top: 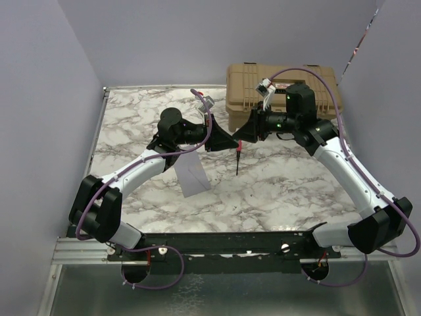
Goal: Place the letter into the envelope and seal it
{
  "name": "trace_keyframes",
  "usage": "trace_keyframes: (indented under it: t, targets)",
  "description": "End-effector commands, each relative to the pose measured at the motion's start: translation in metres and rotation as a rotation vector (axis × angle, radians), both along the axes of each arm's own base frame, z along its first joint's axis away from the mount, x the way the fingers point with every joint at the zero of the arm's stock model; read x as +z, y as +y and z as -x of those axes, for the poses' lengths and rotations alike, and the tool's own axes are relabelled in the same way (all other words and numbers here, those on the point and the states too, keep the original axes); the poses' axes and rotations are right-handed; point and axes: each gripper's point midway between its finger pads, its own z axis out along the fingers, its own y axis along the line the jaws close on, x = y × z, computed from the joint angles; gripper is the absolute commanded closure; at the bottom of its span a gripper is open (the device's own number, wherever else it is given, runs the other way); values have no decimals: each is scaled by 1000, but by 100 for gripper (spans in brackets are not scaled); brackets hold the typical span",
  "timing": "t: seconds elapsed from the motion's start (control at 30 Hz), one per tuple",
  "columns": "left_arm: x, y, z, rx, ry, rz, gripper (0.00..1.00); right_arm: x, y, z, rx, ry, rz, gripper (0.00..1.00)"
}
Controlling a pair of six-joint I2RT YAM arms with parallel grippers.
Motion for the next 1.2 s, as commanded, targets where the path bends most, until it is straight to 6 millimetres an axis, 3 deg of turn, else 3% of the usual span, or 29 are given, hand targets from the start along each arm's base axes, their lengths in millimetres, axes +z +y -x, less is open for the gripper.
trace_keyframes:
  t: [0.0,0.13,0.3,0.47,0.57,0.63,0.87,1.0,1.07,1.1,1.17]
  targets:
    - [20,5,6,-25,-75,22,100,8,4,3,15,1,-34,55]
    - [18,5,4,-12,-71,13,100,8,2,-7,-53,27,-37,51]
    - [16,6,-4,37,-66,4,100,2,4,-15,-100,71,-53,57]
    - [18,6,-7,64,-59,8,100,5,8,-18,-121,96,-109,77]
    - [21,6,-5,57,-43,13,100,10,12,-14,-75,80,-132,98]
    - [25,6,1,25,-32,17,100,16,14,-5,-4,18,-137,100]
    - [43,15,37,-122,-71,29,100,42,18,59,484,-235,-196,100]
    - [52,18,45,-140,-106,40,100,53,11,98,753,-298,-290,100]
    - [58,18,42,-117,-123,50,100,55,12,96,767,-301,-302,98]
    - [60,17,39,-96,-126,55,100,54,16,86,716,-273,-281,91]
    - [63,16,27,-27,-124,66,100,47,25,45,463,-204,-203,62]
